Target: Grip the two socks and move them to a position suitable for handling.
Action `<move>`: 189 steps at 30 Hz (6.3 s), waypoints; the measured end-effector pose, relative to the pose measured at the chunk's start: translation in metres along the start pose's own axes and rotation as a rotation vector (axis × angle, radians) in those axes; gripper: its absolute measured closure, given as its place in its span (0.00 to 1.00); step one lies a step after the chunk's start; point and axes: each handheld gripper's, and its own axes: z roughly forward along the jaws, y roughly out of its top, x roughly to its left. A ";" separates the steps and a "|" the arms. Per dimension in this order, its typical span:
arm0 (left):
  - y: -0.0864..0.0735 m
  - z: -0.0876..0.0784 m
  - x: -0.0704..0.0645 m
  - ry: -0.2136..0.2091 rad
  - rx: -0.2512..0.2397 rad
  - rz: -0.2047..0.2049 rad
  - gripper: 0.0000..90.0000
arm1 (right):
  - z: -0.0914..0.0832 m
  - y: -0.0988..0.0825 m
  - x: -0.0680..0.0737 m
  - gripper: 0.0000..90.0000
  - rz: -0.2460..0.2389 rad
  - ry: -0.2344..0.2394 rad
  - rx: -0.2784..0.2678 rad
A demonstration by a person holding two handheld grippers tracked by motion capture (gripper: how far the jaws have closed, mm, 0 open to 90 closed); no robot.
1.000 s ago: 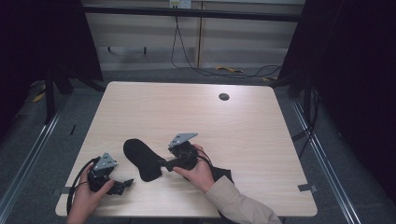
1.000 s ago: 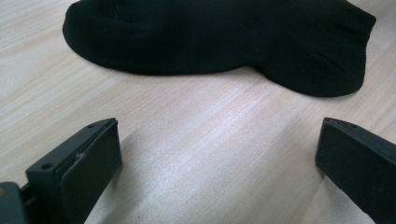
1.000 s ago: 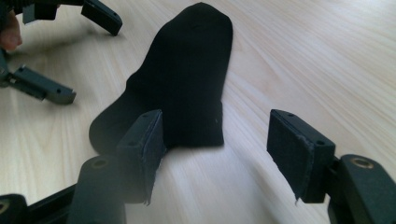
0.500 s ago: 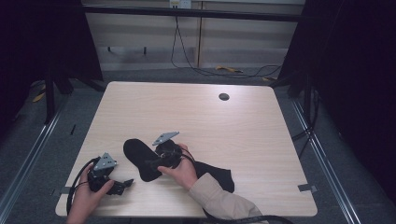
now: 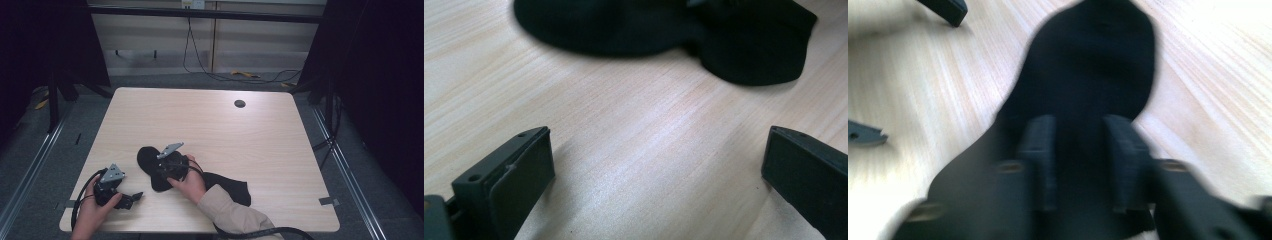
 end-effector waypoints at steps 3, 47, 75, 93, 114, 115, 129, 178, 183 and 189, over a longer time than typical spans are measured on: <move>0.000 0.000 0.000 0.000 0.000 0.001 0.00 | -0.010 0.000 -0.006 0.94 0.018 0.013 -0.007; 0.000 0.000 0.000 0.000 0.000 -0.001 0.00 | -0.147 -0.150 -0.131 0.68 0.111 -0.168 -0.038; 0.001 0.001 0.000 0.002 0.000 0.000 0.00 | -0.128 -0.140 -0.117 0.75 0.149 -0.223 -0.089; 0.001 0.001 0.000 -0.002 -0.001 0.001 0.00 | -0.150 -0.155 -0.110 0.63 0.081 -0.043 -0.093; 0.066 0.038 -0.039 -0.145 -0.087 0.048 0.09 | -0.199 -0.187 -0.077 0.57 0.171 -0.180 -0.149; 0.070 0.041 -0.042 -0.154 -0.096 0.053 0.20 | -0.202 -0.190 -0.074 0.57 0.183 -0.183 -0.156; 0.111 0.086 -0.083 -0.324 -0.059 0.138 0.57 | -0.213 -0.210 -0.048 0.59 0.252 -0.227 -0.136; 0.113 0.096 -0.091 -0.328 0.010 0.240 0.79 | -0.202 -0.198 -0.036 0.99 0.288 -0.135 -0.077; 0.113 0.096 -0.088 -0.350 0.013 0.229 0.87 | -0.202 -0.198 -0.036 0.99 0.293 -0.130 -0.079; 0.112 0.094 -0.086 -0.350 0.017 0.227 0.91 | -0.202 -0.198 -0.037 0.99 0.293 -0.125 -0.083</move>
